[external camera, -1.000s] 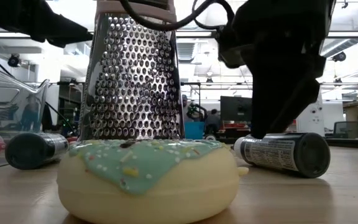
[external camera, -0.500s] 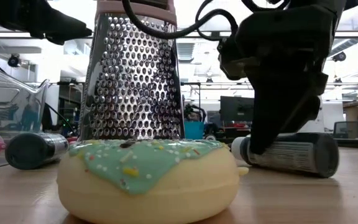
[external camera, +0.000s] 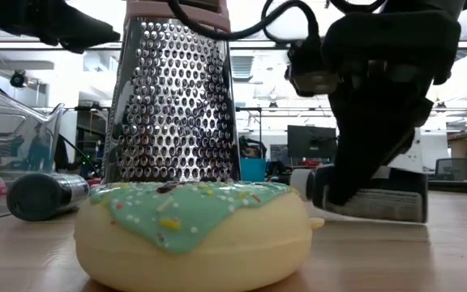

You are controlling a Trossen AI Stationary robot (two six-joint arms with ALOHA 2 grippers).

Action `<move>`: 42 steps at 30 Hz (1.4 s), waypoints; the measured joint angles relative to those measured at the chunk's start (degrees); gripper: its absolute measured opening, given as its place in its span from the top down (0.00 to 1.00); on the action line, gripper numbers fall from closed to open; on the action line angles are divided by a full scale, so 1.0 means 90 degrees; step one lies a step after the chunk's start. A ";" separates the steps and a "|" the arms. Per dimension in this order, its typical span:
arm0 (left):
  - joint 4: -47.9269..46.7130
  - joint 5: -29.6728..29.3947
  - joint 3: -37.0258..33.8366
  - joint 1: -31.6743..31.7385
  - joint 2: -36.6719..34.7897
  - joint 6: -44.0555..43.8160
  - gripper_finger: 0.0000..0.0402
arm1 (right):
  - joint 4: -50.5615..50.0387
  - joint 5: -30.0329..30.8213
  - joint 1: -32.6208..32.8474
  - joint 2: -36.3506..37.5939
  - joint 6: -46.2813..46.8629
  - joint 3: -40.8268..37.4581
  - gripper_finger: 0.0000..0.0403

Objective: Pick & Place Food Item
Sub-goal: Put the bottom right black food coloring bottle into the transparent bin

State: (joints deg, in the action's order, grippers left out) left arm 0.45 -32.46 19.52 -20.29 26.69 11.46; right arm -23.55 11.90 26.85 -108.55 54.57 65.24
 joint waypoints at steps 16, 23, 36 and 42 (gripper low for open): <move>0.0021 0.0438 0.0212 -0.0001 -0.0088 0.0110 0.46 | -0.0003 0.1738 0.0742 0.0270 -0.0673 0.0520 0.80; 0.0533 0.1493 0.0285 -0.0003 -0.0123 0.0199 0.46 | 0.0040 0.3152 0.1103 0.0288 -0.1874 0.1048 0.80; 0.1575 0.2815 0.0484 -0.0001 0.0089 0.0399 0.46 | 0.1975 0.4697 0.0719 0.0316 -0.5905 0.1903 0.80; 0.1873 0.2850 0.0472 -0.0003 0.0463 0.0686 0.46 | 0.5079 0.3434 0.0128 0.0316 -0.8219 0.1730 0.81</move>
State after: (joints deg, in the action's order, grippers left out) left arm 17.31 -6.81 23.77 -20.32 30.86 17.63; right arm 22.16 42.81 28.00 -105.71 -19.41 80.82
